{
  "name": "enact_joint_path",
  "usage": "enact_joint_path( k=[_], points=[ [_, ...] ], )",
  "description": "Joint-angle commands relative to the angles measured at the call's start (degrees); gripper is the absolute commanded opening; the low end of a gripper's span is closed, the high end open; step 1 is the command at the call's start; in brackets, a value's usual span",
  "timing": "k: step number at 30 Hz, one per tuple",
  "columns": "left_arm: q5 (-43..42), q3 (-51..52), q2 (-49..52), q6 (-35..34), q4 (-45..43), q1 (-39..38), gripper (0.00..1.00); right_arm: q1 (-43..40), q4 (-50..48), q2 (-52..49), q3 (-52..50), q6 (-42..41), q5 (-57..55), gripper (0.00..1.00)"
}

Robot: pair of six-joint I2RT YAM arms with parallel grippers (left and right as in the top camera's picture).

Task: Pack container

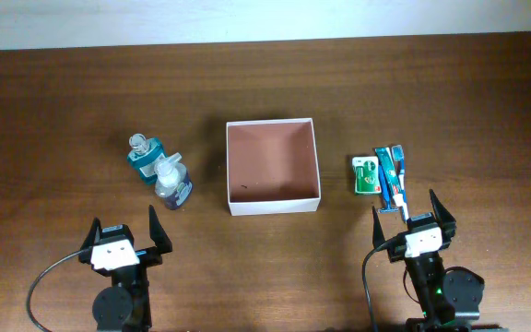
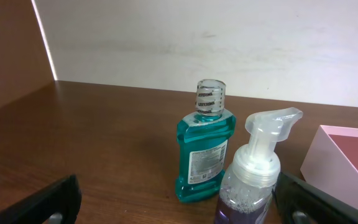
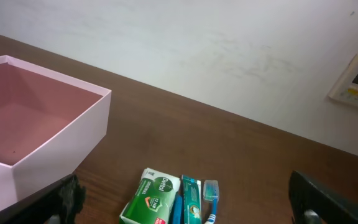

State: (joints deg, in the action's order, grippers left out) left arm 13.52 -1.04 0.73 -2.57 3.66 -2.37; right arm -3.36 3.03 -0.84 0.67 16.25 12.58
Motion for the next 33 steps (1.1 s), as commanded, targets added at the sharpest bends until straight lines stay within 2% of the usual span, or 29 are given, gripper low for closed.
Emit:
enact_joint_path(
  k=[1,20,22,28,30,33],
  points=[
    [-0.61,0.52,-0.33,0.92,-0.15,0.31,0.99,-0.26,0.31,0.11,-0.35,-0.50,-0.13,0.98],
    [-0.63,0.52,-0.33,0.92,-0.15,0.31,0.99,-0.26,-1.07,0.11,-0.35,-0.48,-0.55,0.99],
    [-0.63,0.52,-0.33,0.92,-0.15,0.31,0.99,-0.26,-6.10,0.11,-0.35,-0.48,-0.55,0.98],
    [-0.63,0.52,-0.33,0.92,-0.15,0.31,0.99,-0.26,-30.60,0.11,-0.35,-0.04,-0.57,0.98],
    [-0.63,0.52,-0.33,0.92,-0.15,0.31,1.00,-0.26,-35.80,0.11,-0.35,-0.04,-0.57,0.98],
    [-0.63,0.52,-0.33,0.92,-0.15,0.31,0.99,-0.26,-38.16,0.11,-0.35,-0.09,-0.55,0.98]
  ],
)
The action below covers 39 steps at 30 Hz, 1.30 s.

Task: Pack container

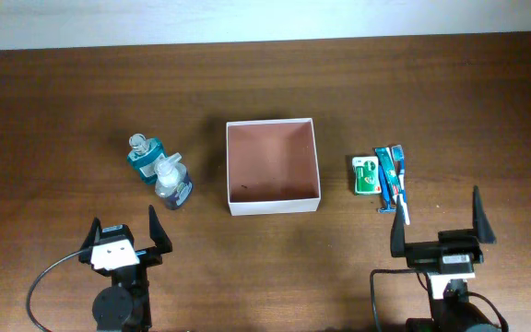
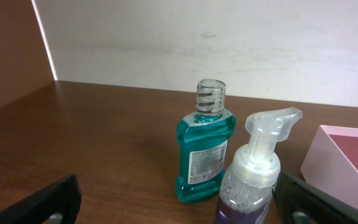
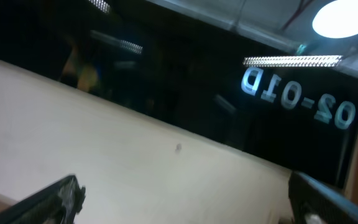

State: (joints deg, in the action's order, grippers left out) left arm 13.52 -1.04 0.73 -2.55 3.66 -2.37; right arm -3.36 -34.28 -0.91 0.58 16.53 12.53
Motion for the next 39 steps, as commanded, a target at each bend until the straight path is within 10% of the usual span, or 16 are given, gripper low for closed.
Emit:
enact_joint_path(
  k=[1,39],
  points=[
    [-0.63,0.52,-0.33,0.90,-0.15,0.31,0.99,-0.26,-0.98,0.17,-0.26,-0.37,-0.46,0.98],
    [-0.61,0.52,-0.33,0.90,-0.15,0.31,0.99,-0.26,22.16,0.17,-0.26,-0.61,25.11,0.98]
  ],
)
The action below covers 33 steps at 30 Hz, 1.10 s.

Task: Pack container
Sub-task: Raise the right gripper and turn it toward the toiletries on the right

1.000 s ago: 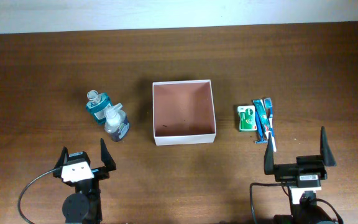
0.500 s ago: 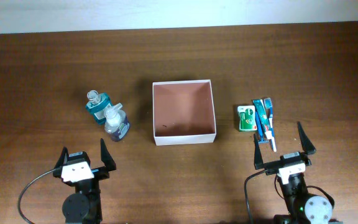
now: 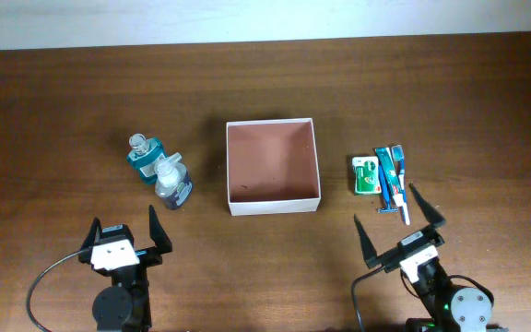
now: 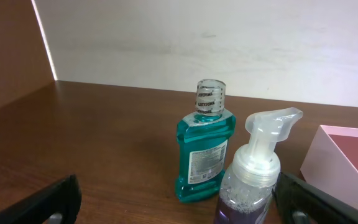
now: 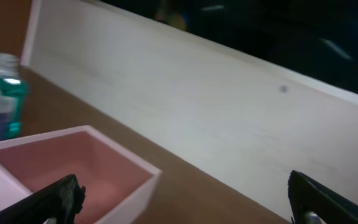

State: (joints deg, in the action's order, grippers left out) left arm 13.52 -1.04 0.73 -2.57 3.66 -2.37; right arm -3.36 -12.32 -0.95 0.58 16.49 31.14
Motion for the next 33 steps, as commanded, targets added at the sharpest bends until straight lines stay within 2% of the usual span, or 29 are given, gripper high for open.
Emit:
enact_joint_path(
  k=[1,8,17,28,33],
  points=[
    [-0.61,0.52,-0.33,0.92,-0.15,0.31,0.99,-0.26,0.22,0.22,-0.26,-0.55,7.45,0.98],
    [-0.63,0.52,-0.33,0.92,-0.15,0.31,0.99,-0.26,2.93,0.22,-0.26,-0.52,9.20,0.98],
    [-0.63,0.52,-0.33,0.92,-0.15,0.31,0.99,-0.26,15.80,0.22,-0.26,-0.52,9.20,0.98],
    [-0.63,0.52,-0.33,0.90,-0.15,0.31,0.99,-0.26,13.53,0.11,-0.26,1.90,6.82,0.98],
    [-0.61,0.52,-0.33,0.92,-0.15,0.31,0.99,-0.33,13.51,0.11,-0.26,-0.02,7.52,0.98]
  ],
)
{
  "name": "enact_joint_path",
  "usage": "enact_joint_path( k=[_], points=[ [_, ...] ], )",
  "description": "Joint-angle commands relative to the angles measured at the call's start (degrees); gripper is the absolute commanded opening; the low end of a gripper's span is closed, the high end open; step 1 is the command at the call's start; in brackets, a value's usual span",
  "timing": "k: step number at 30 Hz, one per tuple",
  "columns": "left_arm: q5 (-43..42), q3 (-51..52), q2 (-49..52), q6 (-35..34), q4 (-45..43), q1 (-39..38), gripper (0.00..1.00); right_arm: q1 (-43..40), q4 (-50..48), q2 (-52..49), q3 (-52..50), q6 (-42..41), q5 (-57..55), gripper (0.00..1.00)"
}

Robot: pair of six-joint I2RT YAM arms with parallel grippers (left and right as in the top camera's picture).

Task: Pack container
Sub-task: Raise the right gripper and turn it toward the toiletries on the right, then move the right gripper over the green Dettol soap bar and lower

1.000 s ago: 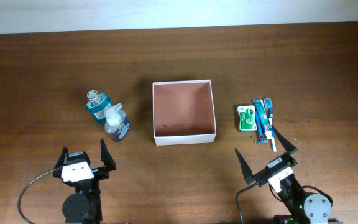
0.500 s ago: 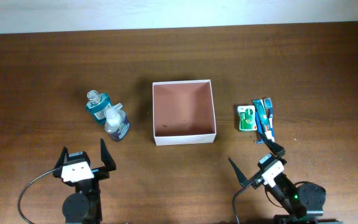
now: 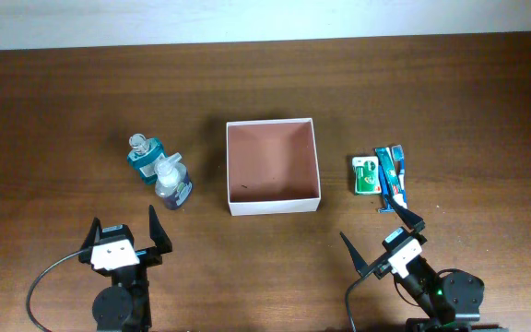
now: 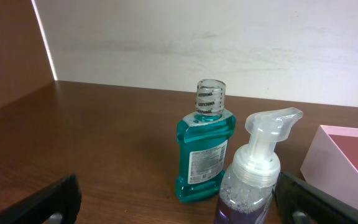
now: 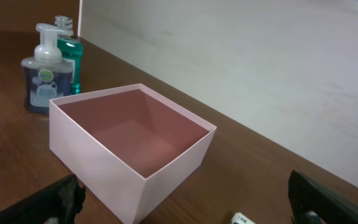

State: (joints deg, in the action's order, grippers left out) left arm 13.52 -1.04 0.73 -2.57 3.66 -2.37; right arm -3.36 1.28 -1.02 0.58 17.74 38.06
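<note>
An empty pink box point(image 3: 273, 166) stands mid-table; the right wrist view shows its near corner point(image 5: 129, 155). Left of it are a teal mouthwash bottle point(image 3: 142, 152) and a purple foam-soap pump bottle point(image 3: 172, 183), both upright, also in the left wrist view point(image 4: 205, 149) point(image 4: 253, 180). Right of the box lie a green soap pack point(image 3: 366, 175) and a toothpaste and toothbrush bundle point(image 3: 393, 175). My left gripper point(image 3: 125, 226) is open, short of the bottles. My right gripper point(image 3: 370, 223) is open, angled toward the box, holding nothing.
A white wall runs along the table's far edge. Bare brown tabletop lies between the grippers and the objects. The two bottles stand touching each other, a hand's width from the box's left wall.
My right gripper has turned further left and tipped down, so the whole box and both bottles now show in its wrist view. The left arm and all objects are unchanged.
My right gripper first pointed straight ahead at the soap pack and toothbrush bundle. Then it was tilted up, seeing only wall and a dark window. Then it faced left toward the box, and now more so. The left gripper stayed open and still.
</note>
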Motion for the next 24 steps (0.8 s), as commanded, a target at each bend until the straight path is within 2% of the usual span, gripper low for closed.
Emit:
enact_joint_path(
  k=[1,4,6,8,15,24],
  points=[
    [-0.61,0.52,-0.33,0.92,-0.15,0.31,0.99,-0.33,-0.83,0.17,-0.26,-2.19,0.28,0.98],
    [-0.63,0.52,-0.33,0.92,-0.15,0.31,0.99,-0.44,-5.70,0.17,0.28,-10.71,-3.17,0.98],
    [-0.63,0.52,-0.33,0.92,-0.15,0.31,0.99,-0.44,-5.40,0.17,2.29,-17.59,-8.92,0.98],
    [-0.61,0.52,-0.33,0.92,-0.15,0.31,0.99,-0.44,-3.48,0.11,4.68,-20.68,-12.92,0.99],
    [-0.63,0.52,-0.33,0.92,-0.15,0.31,0.99,-0.44,10.58,-7.54,16.48,-21.70,-18.97,0.98],
    [-0.63,0.52,-0.33,0.92,-0.15,0.31,0.99,-0.44,30.58,-36.26,41.81,-21.66,-19.78,0.98]
  ],
)
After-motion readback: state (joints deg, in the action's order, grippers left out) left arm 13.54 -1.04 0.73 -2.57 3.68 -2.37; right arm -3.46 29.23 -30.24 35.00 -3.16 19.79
